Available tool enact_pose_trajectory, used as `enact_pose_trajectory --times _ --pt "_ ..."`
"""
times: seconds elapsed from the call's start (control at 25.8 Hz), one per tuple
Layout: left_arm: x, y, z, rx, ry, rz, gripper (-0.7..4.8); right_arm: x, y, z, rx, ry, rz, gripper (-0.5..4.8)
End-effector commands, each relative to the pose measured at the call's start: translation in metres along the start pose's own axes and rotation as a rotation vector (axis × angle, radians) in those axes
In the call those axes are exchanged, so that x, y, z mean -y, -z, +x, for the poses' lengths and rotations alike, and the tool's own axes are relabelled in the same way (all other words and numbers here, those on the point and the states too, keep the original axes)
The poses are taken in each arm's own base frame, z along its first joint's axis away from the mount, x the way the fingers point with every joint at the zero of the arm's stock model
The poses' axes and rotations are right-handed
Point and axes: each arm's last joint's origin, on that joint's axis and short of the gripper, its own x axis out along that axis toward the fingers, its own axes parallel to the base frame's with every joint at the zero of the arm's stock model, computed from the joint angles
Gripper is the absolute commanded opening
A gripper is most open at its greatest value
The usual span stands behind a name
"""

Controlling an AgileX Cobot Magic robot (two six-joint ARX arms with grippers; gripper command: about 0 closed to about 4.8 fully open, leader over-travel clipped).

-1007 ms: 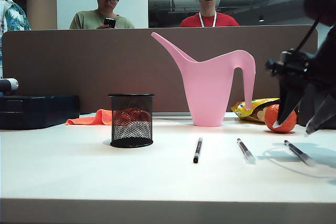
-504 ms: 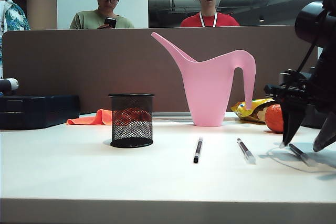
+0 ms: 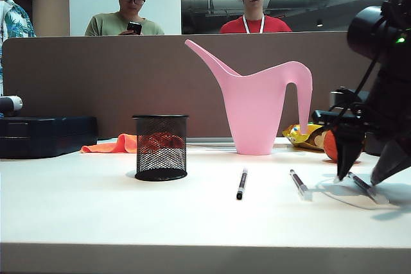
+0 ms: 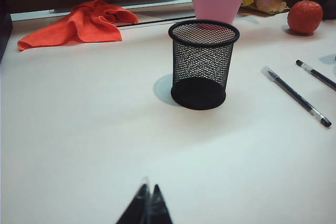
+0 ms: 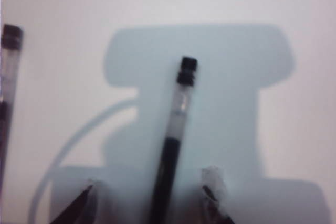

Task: Pick up a few water-based pens and put them in the pen basket.

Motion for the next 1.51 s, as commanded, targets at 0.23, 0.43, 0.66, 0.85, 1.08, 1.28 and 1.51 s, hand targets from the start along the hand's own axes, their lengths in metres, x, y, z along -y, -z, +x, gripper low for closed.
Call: enact_pose_trajectory --times 0.23,0.43,0.66,0.85,1.08,1.28,1.51 --pt "0.0 -0.001 0.0 -0.001 0.004 -0.003 -0.03 0.001 0.02 0.019 -0.166 0.075 -0.014 0.71" --pt "0.0 -0.001 0.0 -0.001 0.004 -0.003 -0.03 0.001 0.019 0.019 -0.163 0.074 -0.013 -0.09" --pt "0.0 -0.001 0.0 -0.003 -0.006 -0.004 -0.03 -0.008 0.003 0.013 -0.124 -0.061 -0.05 -0.09" --pt "0.0 -0.001 0.0 -0.003 -0.006 -0.004 -0.03 -0.023 -0.031 -0.013 0.006 -0.24 -0.069 -0.09" --pt "0.0 -0.001 0.0 -0.003 -0.006 -0.003 -0.03 -0.047 -0.063 -0.053 0.3 -0.505 -0.171 -0.09" --pt "0.0 -0.001 0.0 -0.003 -0.006 -0.003 -0.03 -0.08 -0.077 -0.073 0.566 -0.73 -0.316 -0.09" --pt "0.0 -0.001 0.0 -0.003 -0.006 -0.004 -0.03 -0.118 -0.079 -0.08 0.816 -0.838 -0.399 -0.09"
